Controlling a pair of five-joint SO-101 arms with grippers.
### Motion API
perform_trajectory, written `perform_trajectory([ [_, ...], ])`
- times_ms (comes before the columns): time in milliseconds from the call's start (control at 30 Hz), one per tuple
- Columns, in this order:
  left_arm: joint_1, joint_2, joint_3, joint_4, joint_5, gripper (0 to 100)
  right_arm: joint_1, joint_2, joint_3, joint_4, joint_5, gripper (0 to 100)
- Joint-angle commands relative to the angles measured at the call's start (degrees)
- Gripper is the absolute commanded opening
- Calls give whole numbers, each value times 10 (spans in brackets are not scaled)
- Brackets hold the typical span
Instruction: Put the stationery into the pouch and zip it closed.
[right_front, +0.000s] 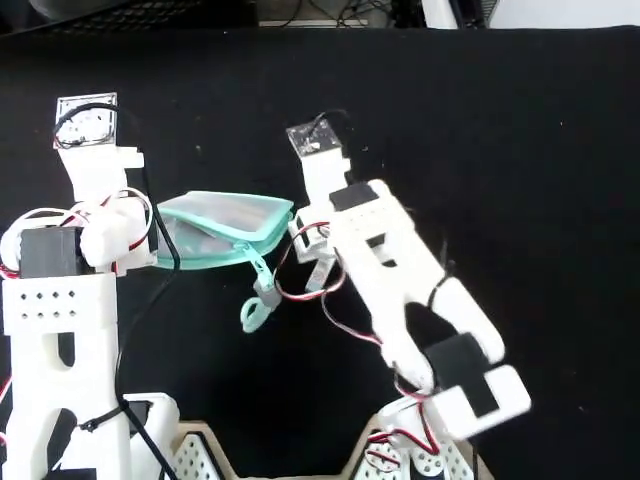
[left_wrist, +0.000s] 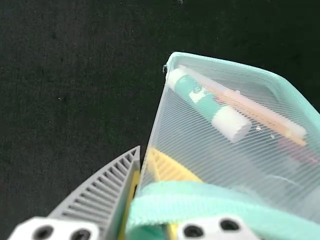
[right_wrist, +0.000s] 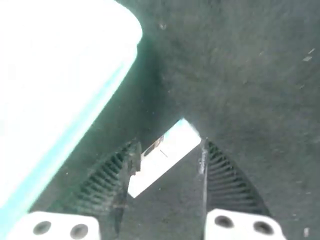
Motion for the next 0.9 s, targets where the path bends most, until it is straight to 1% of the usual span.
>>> perform_trajectory([
  [0,-7,0,1,-5,3,30,-8,43,-46,-9,-24,202],
  [333,-7,0,1,-6,3,30,-4,219,-218,126,-18,191],
  [367,-7,0,1,-6,3,30,-3,230,-228,134,-18,173],
  [467,-7,0,1,-6,3,30,13,238,-238,138,-9,74],
  [533,-7,0,1,-6,3,30,35,234,-240,138,17,12],
  [667,-7,0,2,-6,3,30,102,198,-229,139,59,11],
  [867,-7,0,2,-6,3,30,215,90,-167,113,198,12],
])
